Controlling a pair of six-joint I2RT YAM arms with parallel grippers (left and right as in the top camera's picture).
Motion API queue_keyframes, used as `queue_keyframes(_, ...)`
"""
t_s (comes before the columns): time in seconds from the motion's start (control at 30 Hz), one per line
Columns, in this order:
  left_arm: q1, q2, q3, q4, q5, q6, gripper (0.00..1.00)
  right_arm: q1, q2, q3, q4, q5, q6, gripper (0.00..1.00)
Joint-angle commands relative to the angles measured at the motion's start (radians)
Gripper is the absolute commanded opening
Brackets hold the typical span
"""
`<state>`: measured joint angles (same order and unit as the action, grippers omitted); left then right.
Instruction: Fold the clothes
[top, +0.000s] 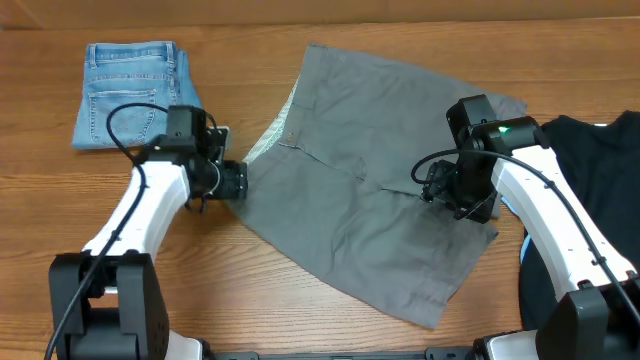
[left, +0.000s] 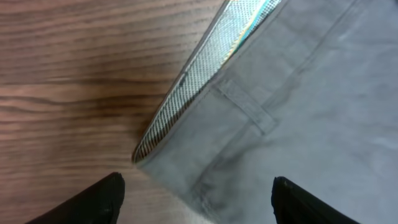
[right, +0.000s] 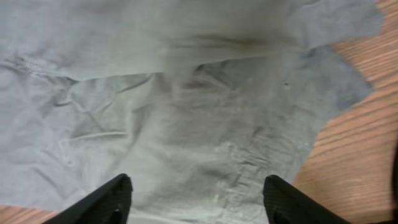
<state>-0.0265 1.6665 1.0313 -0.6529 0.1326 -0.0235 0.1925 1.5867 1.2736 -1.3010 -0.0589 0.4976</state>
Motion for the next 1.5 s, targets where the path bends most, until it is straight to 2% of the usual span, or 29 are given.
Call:
queue_keyframes(0.0,0.004,0.022,-0.068,0.049,-0.064,-0.019,0.7,0.002,-0.001,-0.003,0.013,-0.033,-0.027,0.73)
queue_keyframes(0.03,0.006,0.03,-0.077,0.058,-0.069,-0.03,0.61,0.002,-0.001,-0.003,0.017,-0.033,-0.027,0.73)
queue_keyframes(0.07,0.016,0.051,-0.09,0.064,-0.069,-0.054,0.34,0.002,-0.001,-0.003,0.026,-0.033,-0.027,0.74)
queue_keyframes(0.13,0.028,0.074,-0.096,0.065,-0.069,-0.071,0.15,0.002,-0.001,-0.003,0.034,-0.033,-0.026,0.74)
queue_keyframes(0.2,0.047,0.098,-0.097,0.064,-0.084,-0.097,0.05,0.002,-0.001,-0.003,0.038,-0.033,-0.026,0.74)
queue_keyframes(0.37,0.114,0.112,-0.096,0.038,-0.14,-0.143,0.04,0.002,-0.001,-0.003,0.037,-0.028,-0.027,0.75)
queue_keyframes(0.5,0.215,0.087,-0.076,-0.071,-0.196,-0.168,0.04,0.002,0.0,-0.005,0.04,-0.011,-0.026,0.79)
queue_keyframes(0.63,0.335,0.025,-0.07,-0.168,-0.177,-0.187,0.04,0.002,0.008,-0.012,0.069,-0.01,-0.025,0.82)
queue_keyframes(0.73,0.398,-0.038,-0.07,-0.218,-0.11,-0.194,0.06,0.002,0.02,-0.046,0.143,-0.01,-0.018,0.82)
queue_keyframes(0.83,0.41,-0.097,-0.07,-0.233,-0.076,-0.19,0.37,0.001,0.043,-0.102,0.262,0.013,0.012,0.79)
queue_keyframes(0.9,0.402,-0.134,-0.069,-0.233,-0.076,-0.19,0.5,-0.001,0.066,-0.142,0.348,0.028,0.031,0.76)
queue_keyframes(0.93,0.398,-0.15,-0.069,-0.235,-0.076,-0.19,0.6,-0.003,0.081,-0.163,0.392,0.028,0.03,0.72)
queue_keyframes(1.0,0.393,-0.181,-0.067,-0.237,-0.076,-0.19,0.65,-0.011,0.118,-0.19,0.447,0.028,0.03,0.67)
queue_keyframes(1.13,0.393,-0.239,-0.059,-0.237,-0.058,-0.188,0.62,-0.032,0.201,-0.2,0.459,0.032,0.03,0.56)
queue_keyframes(1.17,0.393,-0.249,-0.058,-0.236,-0.045,-0.185,0.57,-0.038,0.215,-0.201,0.458,0.035,0.03,0.51)
queue_keyframes(1.2,0.393,-0.26,-0.056,-0.234,-0.033,-0.179,0.51,-0.045,0.227,-0.201,0.458,0.04,0.03,0.38)
queue_keyframes(1.27,0.393,-0.277,-0.052,-0.231,-0.013,-0.174,0.38,-0.059,0.243,-0.201,0.468,0.07,0.031,0.22)
queue_keyframes(1.4,0.393,-0.288,-0.051,-0.199,0.071,-0.133,0.17,-0.121,0.254,-0.2,0.533,0.191,0.1,0.12)
queue_keyframes(1.47,0.391,-0.288,-0.051,-0.182,0.114,-0.109,0.15,-0.175,0.254,-0.189,0.595,0.169,0.101,0.06)
